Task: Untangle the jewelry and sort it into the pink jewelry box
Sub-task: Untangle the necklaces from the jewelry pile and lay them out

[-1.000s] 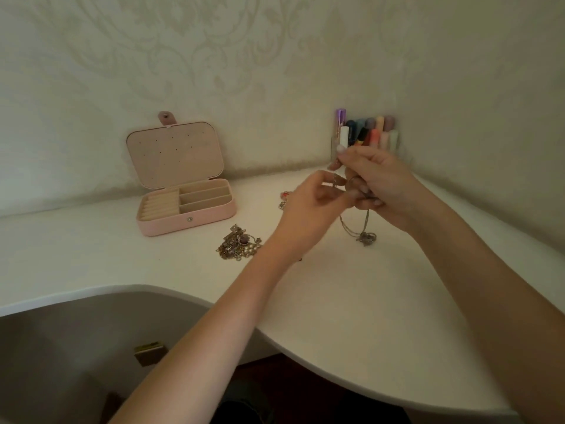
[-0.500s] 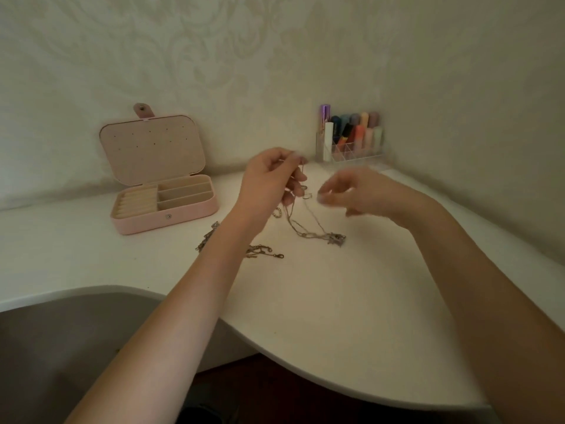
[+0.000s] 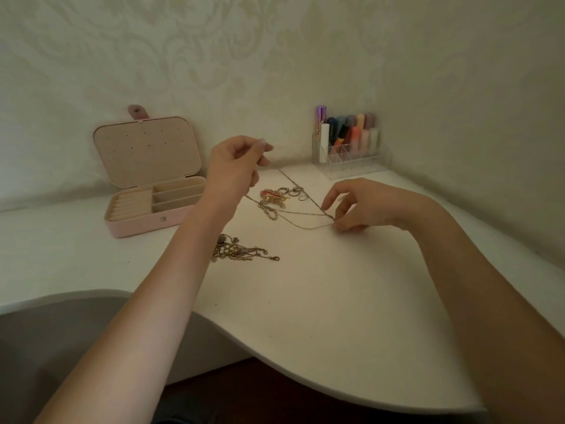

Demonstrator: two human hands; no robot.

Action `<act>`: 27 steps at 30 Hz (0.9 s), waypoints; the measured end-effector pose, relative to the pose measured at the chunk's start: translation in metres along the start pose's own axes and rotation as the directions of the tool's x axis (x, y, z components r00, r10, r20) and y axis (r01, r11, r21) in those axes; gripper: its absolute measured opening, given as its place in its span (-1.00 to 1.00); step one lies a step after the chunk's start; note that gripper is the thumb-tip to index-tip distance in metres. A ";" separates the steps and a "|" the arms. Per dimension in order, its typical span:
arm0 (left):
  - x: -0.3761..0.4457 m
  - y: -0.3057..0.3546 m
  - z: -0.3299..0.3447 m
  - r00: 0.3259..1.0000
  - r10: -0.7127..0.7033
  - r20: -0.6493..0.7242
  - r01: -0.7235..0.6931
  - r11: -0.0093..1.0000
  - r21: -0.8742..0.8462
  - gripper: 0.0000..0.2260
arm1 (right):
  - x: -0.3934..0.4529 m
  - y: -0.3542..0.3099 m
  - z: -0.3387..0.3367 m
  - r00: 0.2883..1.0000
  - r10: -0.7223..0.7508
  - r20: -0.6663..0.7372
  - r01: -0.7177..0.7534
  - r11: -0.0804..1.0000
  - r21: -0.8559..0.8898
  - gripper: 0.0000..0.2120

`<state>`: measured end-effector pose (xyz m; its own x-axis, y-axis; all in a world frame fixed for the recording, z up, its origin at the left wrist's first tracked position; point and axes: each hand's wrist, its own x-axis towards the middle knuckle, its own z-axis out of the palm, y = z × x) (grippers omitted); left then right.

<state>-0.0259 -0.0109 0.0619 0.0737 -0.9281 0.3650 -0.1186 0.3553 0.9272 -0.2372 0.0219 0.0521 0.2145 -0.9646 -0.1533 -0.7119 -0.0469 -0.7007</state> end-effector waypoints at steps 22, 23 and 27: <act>-0.024 -0.020 -0.003 0.981 0.188 0.042 -0.182 0.838 0.514 -0.84 | -0.010 0.006 -0.021 0.989 -0.116 0.094 0.039 0.810 0.585 -0.63; -0.025 -0.018 0.001 0.981 0.186 0.048 -0.183 0.829 0.529 -0.84 | -0.011 0.006 -0.020 0.989 -0.115 0.092 0.039 0.807 0.589 -0.62; -0.029 -0.006 0.026 0.970 0.192 0.151 -0.244 0.740 0.626 -0.84 | -0.010 0.005 -0.019 0.990 -0.130 0.062 0.067 0.799 0.597 -0.61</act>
<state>-0.0531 0.0109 0.0441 -0.1004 -0.8486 0.5194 -0.7261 0.4194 0.5449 -0.2558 0.0263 0.0630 0.3463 -0.9323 -0.1043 -0.1555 0.0526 -0.9864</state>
